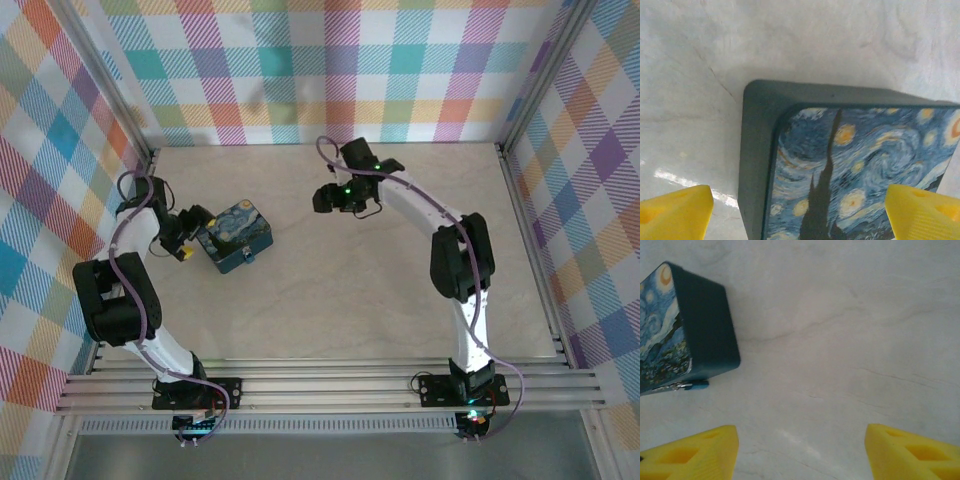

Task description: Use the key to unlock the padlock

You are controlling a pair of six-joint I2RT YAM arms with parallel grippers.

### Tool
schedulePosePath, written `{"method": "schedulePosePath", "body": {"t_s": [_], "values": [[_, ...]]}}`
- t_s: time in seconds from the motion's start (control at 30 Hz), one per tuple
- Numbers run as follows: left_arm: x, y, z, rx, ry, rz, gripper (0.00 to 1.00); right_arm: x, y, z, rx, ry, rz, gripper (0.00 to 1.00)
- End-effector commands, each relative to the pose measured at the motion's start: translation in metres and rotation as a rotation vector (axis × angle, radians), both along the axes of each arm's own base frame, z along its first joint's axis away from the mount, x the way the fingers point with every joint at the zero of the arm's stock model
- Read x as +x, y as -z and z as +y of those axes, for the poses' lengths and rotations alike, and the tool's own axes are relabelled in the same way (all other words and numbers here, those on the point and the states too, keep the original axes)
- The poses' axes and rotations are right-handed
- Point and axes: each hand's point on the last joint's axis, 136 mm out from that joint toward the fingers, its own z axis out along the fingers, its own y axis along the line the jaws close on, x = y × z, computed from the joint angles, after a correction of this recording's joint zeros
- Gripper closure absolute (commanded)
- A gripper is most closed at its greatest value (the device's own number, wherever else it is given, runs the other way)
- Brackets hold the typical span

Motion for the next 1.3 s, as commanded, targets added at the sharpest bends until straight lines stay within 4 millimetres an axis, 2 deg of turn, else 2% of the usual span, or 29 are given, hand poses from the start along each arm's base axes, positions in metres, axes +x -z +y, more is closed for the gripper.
{"method": "schedulePosePath", "body": {"t_s": [0.0,0.1,0.27,0.43,0.57,0.83,0.93,1.03,1.27], "values": [[-0.004,0.007,-0.021,-0.105,0.065,-0.013,0.12,-0.01,-0.003,0.011,0.048,-0.018,0.076,0.36],[-0.004,0.018,-0.032,-0.171,0.081,0.003,0.15,-0.011,0.0,0.013,0.057,-0.016,0.099,0.38],[0.001,0.024,-0.049,-0.19,0.134,0.013,0.22,-0.012,0.003,0.009,0.034,-0.005,0.109,0.42],[0.019,0.027,-0.077,-0.191,0.212,0.032,0.23,-0.017,0.009,-0.001,-0.008,0.011,0.11,0.44],[0.04,0.031,-0.104,-0.186,0.273,0.039,0.23,-0.024,0.014,-0.012,-0.054,0.03,0.116,0.44],[0.084,0.03,-0.165,-0.202,0.368,0.018,0.24,-0.034,0.017,-0.043,-0.169,0.069,0.115,0.45],[0.1,0.028,-0.194,-0.211,0.424,-0.004,0.24,-0.037,0.017,-0.056,-0.194,0.104,0.118,0.49],[0.113,0.027,-0.218,-0.22,0.469,-0.018,0.24,-0.041,0.016,-0.07,-0.221,0.137,0.121,0.49],[0.147,0.027,-0.27,-0.264,0.587,-0.08,0.28,-0.061,0.02,-0.121,-0.247,0.293,0.177,0.5]]}}
